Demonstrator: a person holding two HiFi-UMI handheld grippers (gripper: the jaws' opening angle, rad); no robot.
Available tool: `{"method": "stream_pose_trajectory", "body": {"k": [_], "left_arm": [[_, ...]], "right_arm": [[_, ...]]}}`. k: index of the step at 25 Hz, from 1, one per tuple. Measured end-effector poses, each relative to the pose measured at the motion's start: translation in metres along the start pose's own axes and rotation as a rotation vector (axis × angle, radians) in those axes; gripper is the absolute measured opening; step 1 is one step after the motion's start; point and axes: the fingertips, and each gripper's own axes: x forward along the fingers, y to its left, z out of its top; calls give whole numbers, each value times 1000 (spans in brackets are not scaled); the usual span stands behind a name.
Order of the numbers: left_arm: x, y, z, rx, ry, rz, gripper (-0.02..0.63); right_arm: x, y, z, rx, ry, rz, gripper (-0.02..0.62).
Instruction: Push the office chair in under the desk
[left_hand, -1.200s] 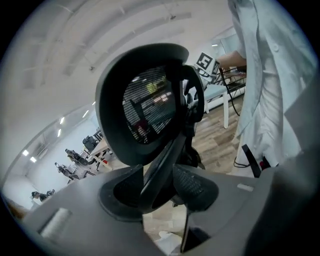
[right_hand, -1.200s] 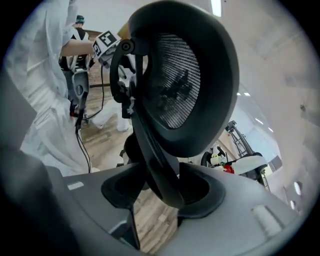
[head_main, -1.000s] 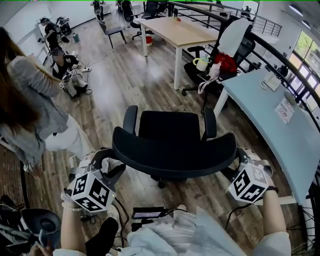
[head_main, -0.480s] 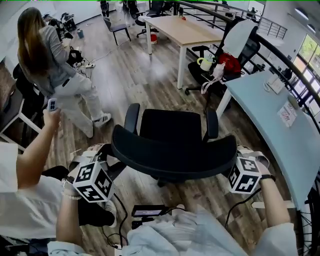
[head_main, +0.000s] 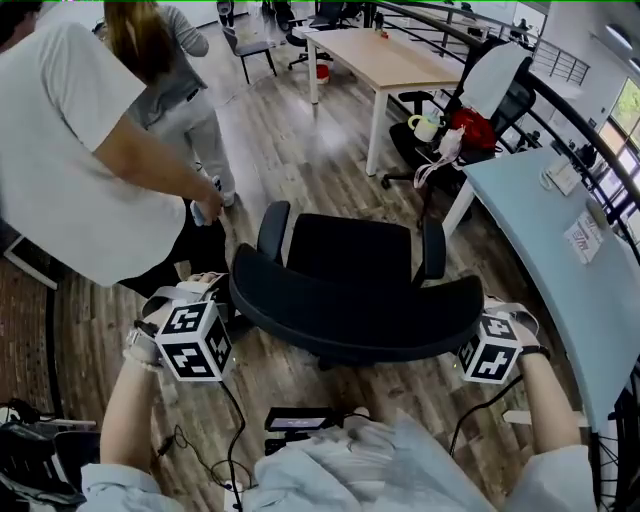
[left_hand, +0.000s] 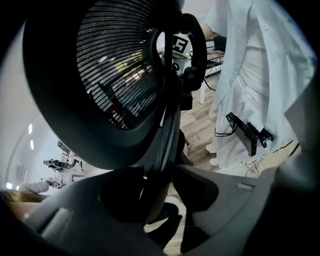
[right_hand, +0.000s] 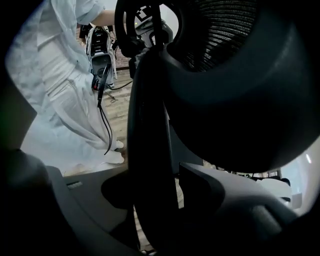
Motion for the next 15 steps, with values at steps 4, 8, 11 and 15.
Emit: {"method": "stream_pose_trajectory", "body": {"k": [4,8,11,15], "left_arm": [[-1,-1,-1,22,34,-52,155],[8,-1,-7,71,102,-99,155],[23,-3,-17,84,131,-117,155],[35,-2,-18,80,128,-124,155]], "right_arm": [[-2,0,-2,-13,6,15,204],[-4,-1,-5,-28,11,24,204],[-2,1,-1,-40,11,34,204],[-3,0,5,-50,4,38,204]]}}
